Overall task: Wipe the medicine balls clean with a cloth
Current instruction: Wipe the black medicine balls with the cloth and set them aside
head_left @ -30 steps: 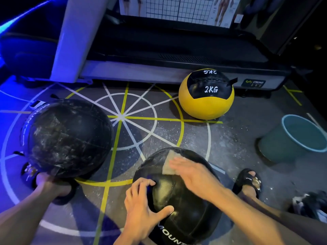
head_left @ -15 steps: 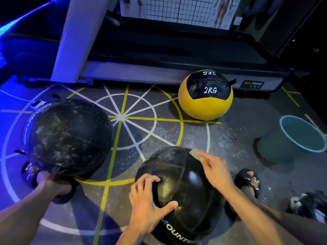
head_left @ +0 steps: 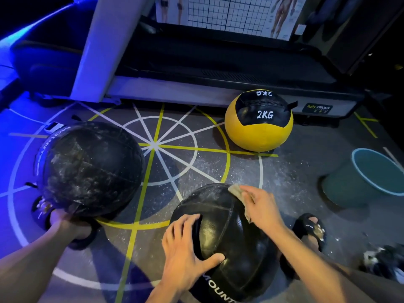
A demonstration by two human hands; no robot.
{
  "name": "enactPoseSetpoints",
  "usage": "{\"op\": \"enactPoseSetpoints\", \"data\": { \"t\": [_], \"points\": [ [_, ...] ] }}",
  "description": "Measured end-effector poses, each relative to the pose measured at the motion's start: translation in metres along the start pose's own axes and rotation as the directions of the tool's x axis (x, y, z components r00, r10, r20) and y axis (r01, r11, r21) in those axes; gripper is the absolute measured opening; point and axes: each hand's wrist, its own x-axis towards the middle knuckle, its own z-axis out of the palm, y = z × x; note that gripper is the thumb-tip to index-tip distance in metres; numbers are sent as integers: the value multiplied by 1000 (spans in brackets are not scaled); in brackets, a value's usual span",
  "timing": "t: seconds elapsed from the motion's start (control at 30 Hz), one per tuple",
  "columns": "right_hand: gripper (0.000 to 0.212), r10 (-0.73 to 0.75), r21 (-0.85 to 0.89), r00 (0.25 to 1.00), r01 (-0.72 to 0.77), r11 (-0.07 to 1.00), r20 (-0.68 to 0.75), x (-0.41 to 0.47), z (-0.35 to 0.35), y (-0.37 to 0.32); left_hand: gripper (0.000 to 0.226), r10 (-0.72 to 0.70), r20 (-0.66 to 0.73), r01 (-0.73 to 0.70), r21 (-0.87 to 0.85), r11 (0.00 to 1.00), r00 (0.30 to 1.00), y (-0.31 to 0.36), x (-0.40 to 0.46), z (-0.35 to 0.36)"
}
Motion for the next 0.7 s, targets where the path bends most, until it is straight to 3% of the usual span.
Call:
{"op": "enactPoseSetpoints", "data": {
  "t": [0.03,0.1,0.17,0.2,0.23,0.27,0.33,0.4,0.43,0.47,0.53,0.63,0.67,0.7],
  "points": [
    [32,-67,11,998,67,998,1,-4,2,-8,105,2,-4,-2,-11,1000,1000,0,0,1],
    [30,-340,81,939,337,938,39,-21,17,-22,108,9,-5,-9,-26,1000,1000,-2,-2,4],
    [29,-618,14,772,623,782,144,-37,25,-24,109,15,-3,-15,-14,1000,1000,-8,-5,7],
    [30,-662,-30,717,683,730,216,-35,21,-21,110,16,-7,-16,-10,1000,1000,-10,-7,8],
    [31,-617,-33,744,645,764,257,-24,16,-15,110,14,-12,-14,-12,1000,1000,-11,-8,9],
    [29,-507,-33,821,533,845,263,-8,10,-7,109,11,-12,-11,-15,1000,1000,-10,-9,9],
    [26,-189,-51,958,205,978,216,27,1,17,108,8,-5,-8,-12,1000,1000,-9,-9,11],
    [29,56,-81,985,-43,996,164,44,0,34,107,15,3,-15,-9,1000,1000,-8,-10,12],
    [29,84,-66,985,-75,995,148,43,2,33,108,16,1,-16,-12,1000,1000,-8,-9,12],
    [29,55,-38,988,-50,998,145,35,4,22,109,16,-1,-16,-13,1000,1000,-8,-7,12],
    [29,-166,19,972,165,986,167,15,13,-6,109,6,-6,-6,-6,1000,1000,-8,-4,14],
    [31,-521,56,799,531,846,300,-8,20,-21,109,24,-12,-24,-12,1000,1000,-11,-5,13],
    [32,-542,32,771,566,824,333,-6,18,-16,108,25,-12,-25,-16,1000,1000,-11,-5,13],
    [32,-499,-5,800,530,848,333,3,15,-8,108,23,-5,-23,-20,1000,1000,-10,-6,13]
  ]
}}
